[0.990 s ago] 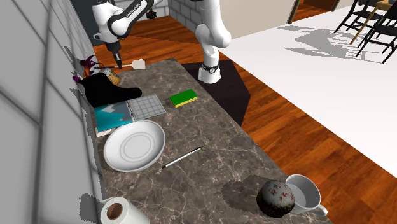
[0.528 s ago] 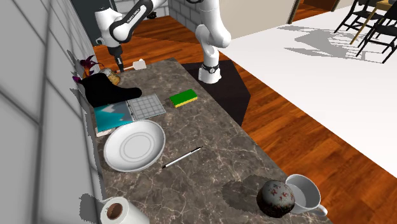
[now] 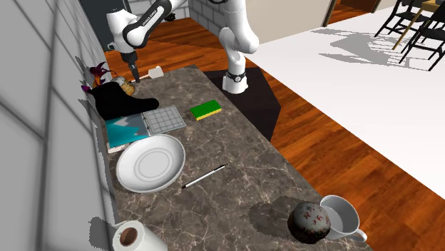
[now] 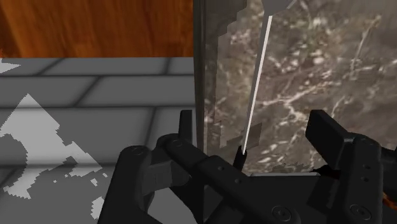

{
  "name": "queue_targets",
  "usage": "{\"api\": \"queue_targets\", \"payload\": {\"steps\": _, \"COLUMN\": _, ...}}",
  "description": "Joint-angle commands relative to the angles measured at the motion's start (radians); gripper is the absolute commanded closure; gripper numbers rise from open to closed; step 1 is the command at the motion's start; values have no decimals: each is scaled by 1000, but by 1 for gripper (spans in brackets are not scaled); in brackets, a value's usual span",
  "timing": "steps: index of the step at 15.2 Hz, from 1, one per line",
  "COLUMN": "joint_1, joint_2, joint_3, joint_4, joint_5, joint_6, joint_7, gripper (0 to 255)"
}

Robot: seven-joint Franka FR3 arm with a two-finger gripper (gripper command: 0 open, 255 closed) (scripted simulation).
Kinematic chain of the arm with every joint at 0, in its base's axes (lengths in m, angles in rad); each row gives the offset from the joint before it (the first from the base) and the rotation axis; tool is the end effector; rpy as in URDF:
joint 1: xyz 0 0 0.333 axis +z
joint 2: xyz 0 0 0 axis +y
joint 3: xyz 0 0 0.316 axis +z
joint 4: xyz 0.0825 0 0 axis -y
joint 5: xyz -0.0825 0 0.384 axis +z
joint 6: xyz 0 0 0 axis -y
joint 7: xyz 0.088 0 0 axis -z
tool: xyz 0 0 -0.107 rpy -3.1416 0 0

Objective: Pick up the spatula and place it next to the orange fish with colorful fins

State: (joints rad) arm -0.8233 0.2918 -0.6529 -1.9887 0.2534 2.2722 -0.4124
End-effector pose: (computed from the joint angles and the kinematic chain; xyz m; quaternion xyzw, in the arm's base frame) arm 0.0787 -0.5974 0.3505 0.8258 -0.5630 0.0276 0.0185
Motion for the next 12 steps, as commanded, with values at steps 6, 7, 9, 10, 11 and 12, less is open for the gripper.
{"api": "queue_targets", "payload": {"steps": 6, "joint_1": 25, "joint_2": -80, "joint_3": -28, "joint_4": 40, "joint_5": -70, "joint_6": -101, "joint_7": 46, "gripper": 0}}
{"api": "queue_targets", "payload": {"steps": 7, "joint_1": 24, "joint_2": -80, "joint_3": -27, "joint_4": 40, "joint_5": -71, "joint_6": -101, "joint_7": 46, "gripper": 0}}
{"api": "queue_targets", "payload": {"steps": 9, "joint_1": 24, "joint_2": -80, "joint_3": -27, "joint_4": 40, "joint_5": -71, "joint_6": -101, "joint_7": 46, "gripper": 0}}
{"api": "queue_targets", "payload": {"steps": 10, "joint_1": 24, "joint_2": -80, "joint_3": -27, "joint_4": 40, "joint_5": -71, "joint_6": -101, "joint_7": 46, "gripper": 0}}
{"api": "queue_targets", "payload": {"steps": 11, "joint_1": 24, "joint_2": -80, "joint_3": -27, "joint_4": 40, "joint_5": -71, "joint_6": -101, "joint_7": 46, "gripper": 0}}
{"api": "queue_targets", "payload": {"steps": 12, "joint_1": 24, "joint_2": -80, "joint_3": -27, "joint_4": 40, "joint_5": -71, "joint_6": -101, "joint_7": 46, "gripper": 0}}
